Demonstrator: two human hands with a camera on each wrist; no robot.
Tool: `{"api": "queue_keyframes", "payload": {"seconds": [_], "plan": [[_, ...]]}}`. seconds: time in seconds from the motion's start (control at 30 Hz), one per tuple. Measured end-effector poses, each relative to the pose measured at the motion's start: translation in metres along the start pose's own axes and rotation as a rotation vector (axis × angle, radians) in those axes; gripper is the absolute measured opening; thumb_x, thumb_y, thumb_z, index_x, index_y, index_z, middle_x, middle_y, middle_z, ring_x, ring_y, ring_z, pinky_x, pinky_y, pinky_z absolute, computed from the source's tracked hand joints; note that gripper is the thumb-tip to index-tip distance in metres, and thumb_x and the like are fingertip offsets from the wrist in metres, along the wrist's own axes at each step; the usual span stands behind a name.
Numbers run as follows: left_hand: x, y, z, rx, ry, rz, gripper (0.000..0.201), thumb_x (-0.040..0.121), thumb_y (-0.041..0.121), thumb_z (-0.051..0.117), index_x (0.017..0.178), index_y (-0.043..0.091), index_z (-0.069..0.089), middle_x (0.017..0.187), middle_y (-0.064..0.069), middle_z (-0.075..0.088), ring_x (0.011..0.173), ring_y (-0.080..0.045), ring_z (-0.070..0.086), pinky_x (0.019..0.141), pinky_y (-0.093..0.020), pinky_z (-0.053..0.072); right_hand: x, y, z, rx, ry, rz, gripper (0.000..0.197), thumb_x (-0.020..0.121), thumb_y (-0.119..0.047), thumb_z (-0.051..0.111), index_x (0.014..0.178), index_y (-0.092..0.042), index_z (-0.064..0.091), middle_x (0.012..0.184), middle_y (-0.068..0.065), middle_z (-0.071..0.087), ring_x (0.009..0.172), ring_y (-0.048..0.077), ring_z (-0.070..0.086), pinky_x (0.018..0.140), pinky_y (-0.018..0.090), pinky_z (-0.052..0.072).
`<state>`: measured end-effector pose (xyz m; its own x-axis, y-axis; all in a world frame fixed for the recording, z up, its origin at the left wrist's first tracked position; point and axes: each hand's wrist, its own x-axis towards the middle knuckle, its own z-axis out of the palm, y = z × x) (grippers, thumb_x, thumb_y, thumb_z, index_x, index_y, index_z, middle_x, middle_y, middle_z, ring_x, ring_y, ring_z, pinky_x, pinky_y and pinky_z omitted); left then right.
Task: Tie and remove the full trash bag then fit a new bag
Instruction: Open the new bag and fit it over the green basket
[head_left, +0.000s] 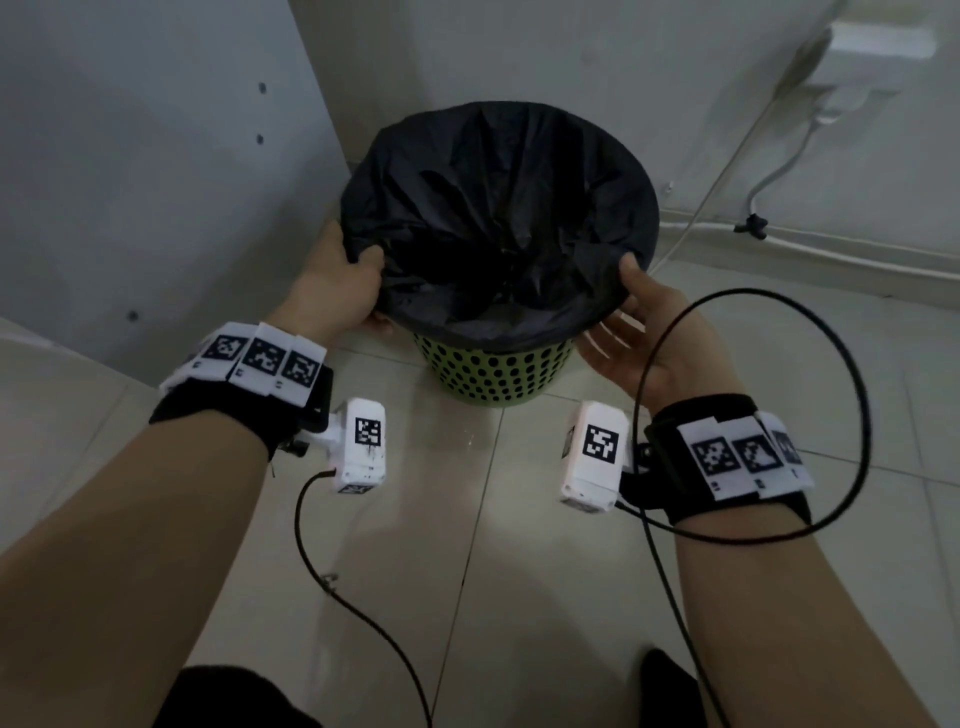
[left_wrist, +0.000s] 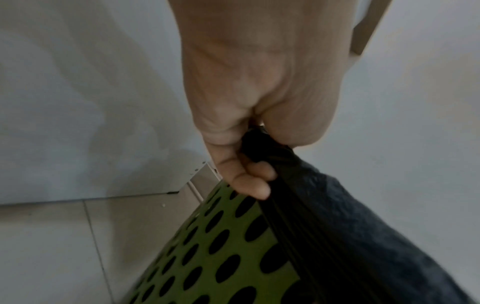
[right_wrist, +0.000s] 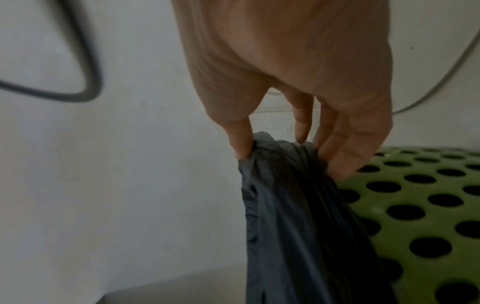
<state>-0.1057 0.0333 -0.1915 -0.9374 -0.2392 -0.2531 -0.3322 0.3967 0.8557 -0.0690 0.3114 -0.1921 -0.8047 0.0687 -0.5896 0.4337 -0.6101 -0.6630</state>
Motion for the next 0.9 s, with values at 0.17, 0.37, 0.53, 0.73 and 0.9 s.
{"api": "queue_keyframes", "payload": {"seconds": [0.17,0.37,0.53,0.73,0.9], "plan": [[0.008,-0.012,-0.008,0.021,0.007,0.032,0.058,0.088,0.045,0.050,0.140,0.020,0.047,0.131,-0.012,0.062,0.109,-0.041,0.063,0.091,-0.060,0.054,0.000,-0.010,-0.001,0.032,0.028,0.049,0.021,0.089,-0.015,0.069,0.105,-0.002,0.067,0.085,0.012,0.074,0.085,0.026,0.072,0.078,0.039,0.060],[0.011,-0.007,-0.005,-0.121,-0.028,0.007,0.065,0.075,0.062,0.058,0.135,0.035,0.055,0.131,0.001,0.066,0.113,-0.026,0.066,0.093,-0.051,0.056,-0.005,-0.007,-0.006,0.039,0.062,0.040,0.007,0.092,-0.004,0.061,0.099,-0.001,0.063,0.079,0.013,0.073,0.075,0.027,0.071,0.076,0.041,0.061],[-0.004,-0.004,0.008,-0.251,-0.023,-0.008,0.054,0.088,0.027,0.067,0.139,0.019,0.053,0.130,-0.005,0.066,0.111,-0.024,0.067,0.089,-0.038,0.059,-0.011,-0.001,0.001,0.032,0.111,0.040,0.005,0.089,-0.003,0.067,0.091,-0.005,0.063,0.087,0.012,0.065,0.080,0.025,0.063,0.093,0.048,0.055],[-0.004,-0.007,0.009,-0.234,-0.027,-0.005,0.039,0.099,0.015,0.053,0.138,0.015,0.052,0.126,-0.006,0.065,0.100,-0.022,0.068,0.073,-0.031,0.061,-0.011,0.012,0.006,0.175,0.080,0.009,0.031,0.089,0.007,0.060,0.120,0.010,0.059,0.116,0.024,0.067,0.095,0.035,0.071,0.083,0.049,0.059],[-0.006,-0.002,0.013,-0.216,-0.030,0.001,0.035,0.101,0.012,0.050,0.136,0.013,0.051,0.101,0.004,0.066,0.075,-0.016,0.068,0.065,-0.031,0.062,-0.009,0.006,0.004,0.211,0.067,0.005,0.019,0.089,0.010,0.054,0.105,0.002,0.059,0.100,0.019,0.068,0.092,0.035,0.069,0.091,0.051,0.056]]}}
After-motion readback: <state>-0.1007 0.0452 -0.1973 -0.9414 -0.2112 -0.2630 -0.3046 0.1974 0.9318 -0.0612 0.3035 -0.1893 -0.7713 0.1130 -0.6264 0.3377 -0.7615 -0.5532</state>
